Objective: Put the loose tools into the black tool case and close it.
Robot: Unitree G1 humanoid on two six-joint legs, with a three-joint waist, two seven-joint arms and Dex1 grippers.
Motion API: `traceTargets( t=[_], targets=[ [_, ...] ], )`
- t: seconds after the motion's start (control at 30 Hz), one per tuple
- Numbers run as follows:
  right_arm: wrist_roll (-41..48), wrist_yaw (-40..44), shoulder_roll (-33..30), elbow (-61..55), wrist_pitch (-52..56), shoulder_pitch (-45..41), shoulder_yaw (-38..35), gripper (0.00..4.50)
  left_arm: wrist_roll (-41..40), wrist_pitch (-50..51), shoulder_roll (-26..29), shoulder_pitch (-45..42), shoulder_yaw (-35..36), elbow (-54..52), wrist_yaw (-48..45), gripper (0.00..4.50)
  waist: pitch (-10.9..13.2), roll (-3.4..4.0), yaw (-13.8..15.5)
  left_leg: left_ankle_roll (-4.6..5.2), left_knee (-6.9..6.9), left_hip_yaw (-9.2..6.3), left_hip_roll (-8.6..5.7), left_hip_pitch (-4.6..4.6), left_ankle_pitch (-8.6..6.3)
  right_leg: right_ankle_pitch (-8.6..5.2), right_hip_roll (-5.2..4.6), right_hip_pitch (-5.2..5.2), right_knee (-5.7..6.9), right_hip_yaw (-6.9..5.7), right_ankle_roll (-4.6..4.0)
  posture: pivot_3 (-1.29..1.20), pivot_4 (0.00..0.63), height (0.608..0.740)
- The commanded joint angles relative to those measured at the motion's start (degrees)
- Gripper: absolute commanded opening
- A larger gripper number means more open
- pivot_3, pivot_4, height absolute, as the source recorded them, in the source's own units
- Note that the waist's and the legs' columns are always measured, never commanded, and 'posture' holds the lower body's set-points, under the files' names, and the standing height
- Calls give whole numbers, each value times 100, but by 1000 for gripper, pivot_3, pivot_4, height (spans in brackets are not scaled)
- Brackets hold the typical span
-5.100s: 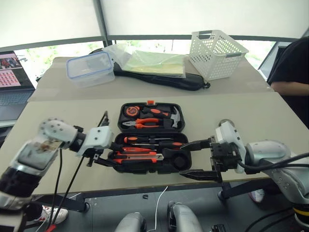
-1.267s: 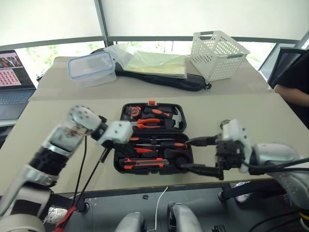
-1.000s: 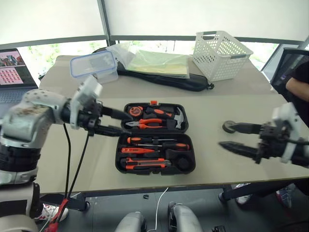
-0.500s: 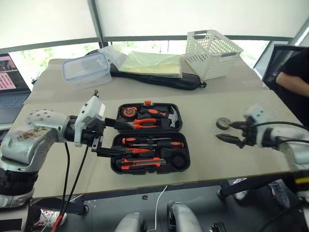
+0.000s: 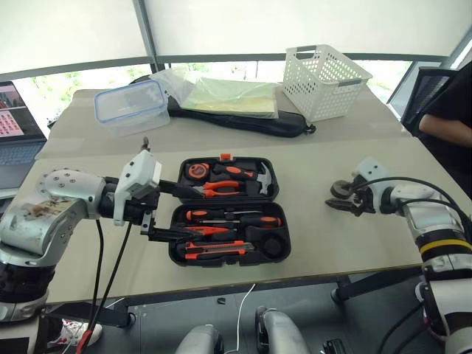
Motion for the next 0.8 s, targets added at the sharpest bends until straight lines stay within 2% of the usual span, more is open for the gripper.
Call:
traceTargets(
  t=[0.03,0.1,0.2,0.27,0.33,0.5,0.57,0.7,0.8],
  targets=[
    [-68,48,-9,240,-223,-189,-156,2553,46,-109,39,-177,-31,-43,41,4500,0,0,3,0,0,0,0,0,0,0,0,0,1,0,0,0,150,740],
    [-79,99,-6,303,-281,-216,-158,1661,54,-122,40,-213,-63,-11,36,4500,0,0,8,0,0,-2,0,-2,0,0,0,0,0,-1,0,0,150,740],
    [19,361,-63,119,-296,-163,-204,802,103,-157,19,-303,-149,57,16,4500,0,0,3,0,0,-2,0,-4,0,1,0,-1,-1,-2,1,0,150,740],
    [148,660,-137,-216,-188,-98,-255,38,131,-169,15,-346,-193,88,-23,4500,0,0,1,0,-1,-2,0,-3,0,1,0,-1,-1,-2,1,0,150,740],
    [422,1074,-178,-782,53,16,-348,38,143,-165,44,-349,-239,92,-88,4500,1,1,2,0,-3,-2,1,-2,0,1,1,-1,-1,-2,1,0,150,740],
    [1843,2356,-496,-3950,1347,933,-373,38,247,-312,298,27,-415,-116,-426,4500,3,7,2,0,-18,-3,5,-3,0,0,5,-10,0,0,1,0,150,740],
    [2064,2462,-615,-4947,1638,1271,-227,38,285,-401,357,164,-451,-197,-490,4500,4,8,7,0,-28,-4,8,-3,-1,0,8,-15,0,-3,1,0,150,740],
    [2092,2304,-498,-6205,1789,1608,231,38,272,-419,356,211,-487,-313,-499,4500,4,6,22,2,-17,-5,2,-6,-2,1,6,-11,-4,-9,4,0,150,740],
    [1767,2229,-394,-6584,1593,1654,721,38,241,-395,390,197,-527,-392,-554,4500,4,6,32,2,-13,-5,0,-3,-2,0,7,-8,-2,-11,5,0,150,740]
  ],
)
